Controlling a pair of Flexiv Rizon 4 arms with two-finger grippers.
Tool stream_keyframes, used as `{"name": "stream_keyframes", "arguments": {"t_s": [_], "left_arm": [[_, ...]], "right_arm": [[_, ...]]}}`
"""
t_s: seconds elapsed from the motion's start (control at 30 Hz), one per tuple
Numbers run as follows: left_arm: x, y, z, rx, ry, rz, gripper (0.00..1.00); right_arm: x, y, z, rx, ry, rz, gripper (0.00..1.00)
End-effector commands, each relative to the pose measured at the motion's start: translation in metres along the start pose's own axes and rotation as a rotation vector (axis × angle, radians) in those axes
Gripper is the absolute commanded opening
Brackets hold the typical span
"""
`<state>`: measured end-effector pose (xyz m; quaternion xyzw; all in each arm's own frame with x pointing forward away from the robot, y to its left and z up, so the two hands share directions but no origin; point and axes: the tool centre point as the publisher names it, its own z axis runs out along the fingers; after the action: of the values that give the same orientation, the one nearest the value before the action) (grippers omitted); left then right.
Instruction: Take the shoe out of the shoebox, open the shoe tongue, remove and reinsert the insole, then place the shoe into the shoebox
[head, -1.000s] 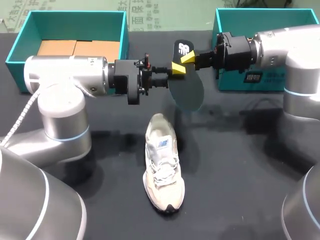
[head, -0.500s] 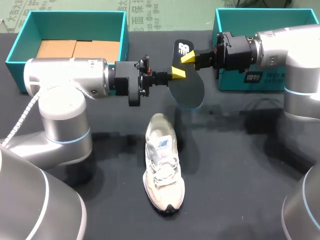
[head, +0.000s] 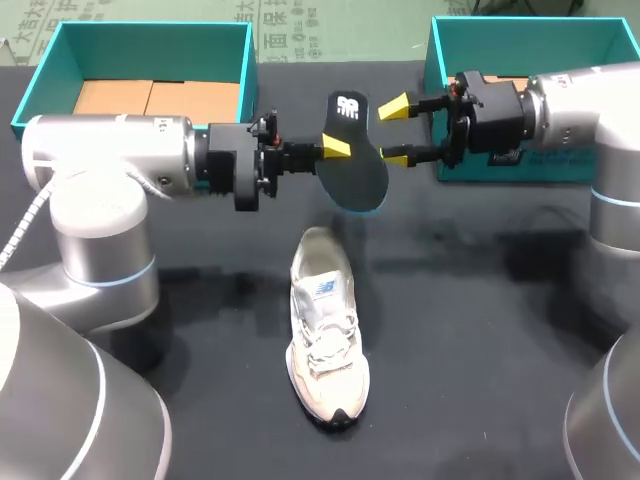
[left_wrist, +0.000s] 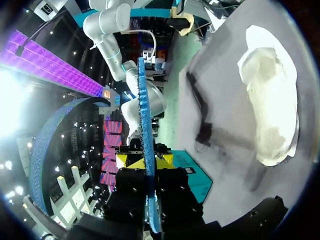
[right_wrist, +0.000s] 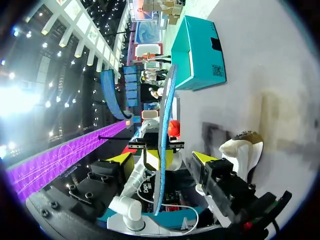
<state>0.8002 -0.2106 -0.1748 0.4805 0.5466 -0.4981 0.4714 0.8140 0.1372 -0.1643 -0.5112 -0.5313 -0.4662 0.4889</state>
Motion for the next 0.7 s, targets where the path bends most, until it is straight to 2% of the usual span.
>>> {"name": "stream_keyframes", "arguments": {"t_s": [0.03, 0.13, 0.3, 0.33, 0.7], "left_arm": [[-0.004, -0.013, -0.024, 0.026, 0.023, -0.083, 0.00], [-0.005, -0.022, -0.028, 0.044, 0.042, -0.172, 0.00], [-0.011, -0.034, -0.037, 0.128, 0.027, -0.404, 0.00], [-0.014, -0.040, -0.037, 0.143, 0.060, -0.369, 0.00], [-0.014, -0.040, -0.037, 0.143, 0.060, -0.369, 0.00]], "right_arm": [[0.002, -0.023, -0.013, -0.024, -0.013, -0.007, 1.00], [0.001, -0.031, -0.016, -0.006, -0.017, -0.005, 1.00], [0.001, -0.031, -0.016, -0.006, -0.017, -0.005, 1.00], [0.001, -0.031, -0.016, -0.006, -0.017, -0.005, 1.00], [0.001, -0.031, -0.016, -0.006, -0.017, -0.005, 1.00]]}}
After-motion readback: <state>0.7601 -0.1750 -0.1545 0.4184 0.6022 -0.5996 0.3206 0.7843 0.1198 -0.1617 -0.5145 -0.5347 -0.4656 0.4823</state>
